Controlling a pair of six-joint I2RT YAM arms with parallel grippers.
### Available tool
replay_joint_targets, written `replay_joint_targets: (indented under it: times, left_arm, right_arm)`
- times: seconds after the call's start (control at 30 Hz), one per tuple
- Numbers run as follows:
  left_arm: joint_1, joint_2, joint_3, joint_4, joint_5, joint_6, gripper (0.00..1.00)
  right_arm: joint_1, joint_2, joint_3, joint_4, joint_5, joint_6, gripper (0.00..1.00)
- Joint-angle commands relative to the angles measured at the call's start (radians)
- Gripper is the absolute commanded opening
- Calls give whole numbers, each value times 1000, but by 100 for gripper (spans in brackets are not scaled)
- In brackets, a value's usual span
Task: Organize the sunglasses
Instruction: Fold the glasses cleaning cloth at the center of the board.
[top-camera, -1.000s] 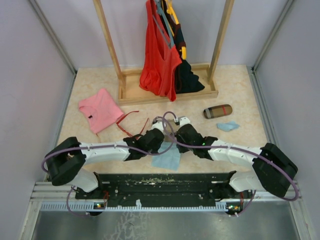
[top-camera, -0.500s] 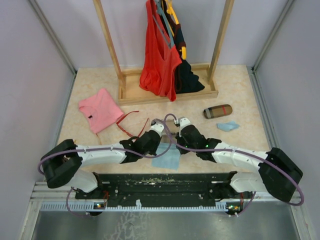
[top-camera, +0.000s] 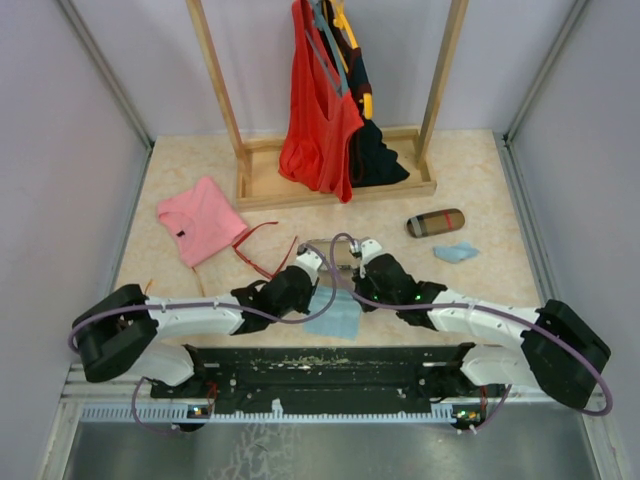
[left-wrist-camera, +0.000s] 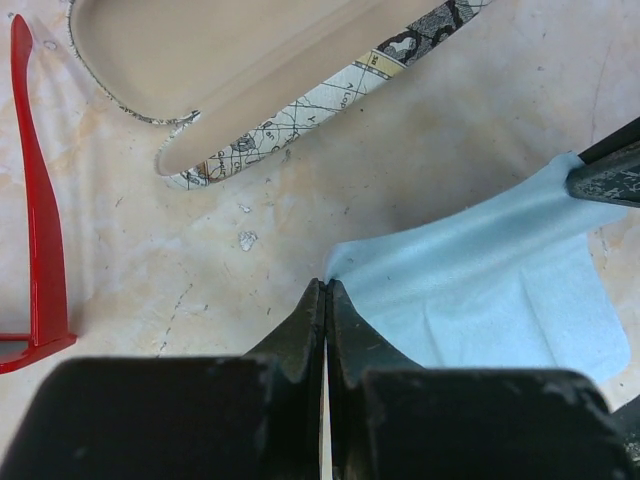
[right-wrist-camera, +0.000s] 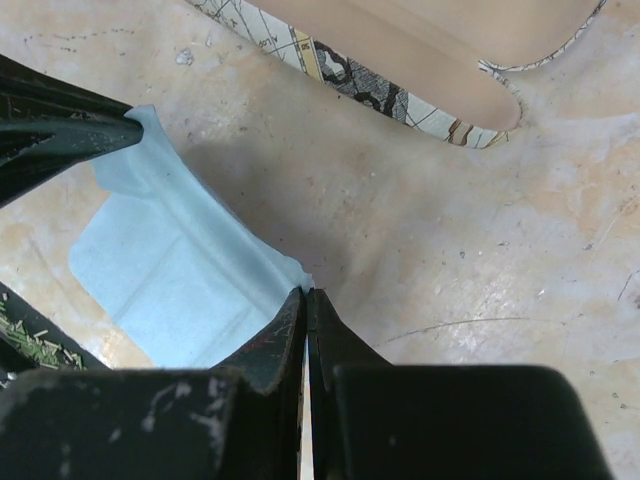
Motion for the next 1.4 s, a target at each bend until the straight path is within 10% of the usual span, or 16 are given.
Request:
replay_joint_targets:
  times: [0.0, 1.37]
  left_arm:
    - [5, -40, -40, 96, 15, 11, 1]
    - [5, -170, -237, 219, 236, -35, 12]
  right_arm:
    - [4, -49, -27, 90, -15, -32, 0]
    - [132, -165, -191, 215, -66, -3, 6]
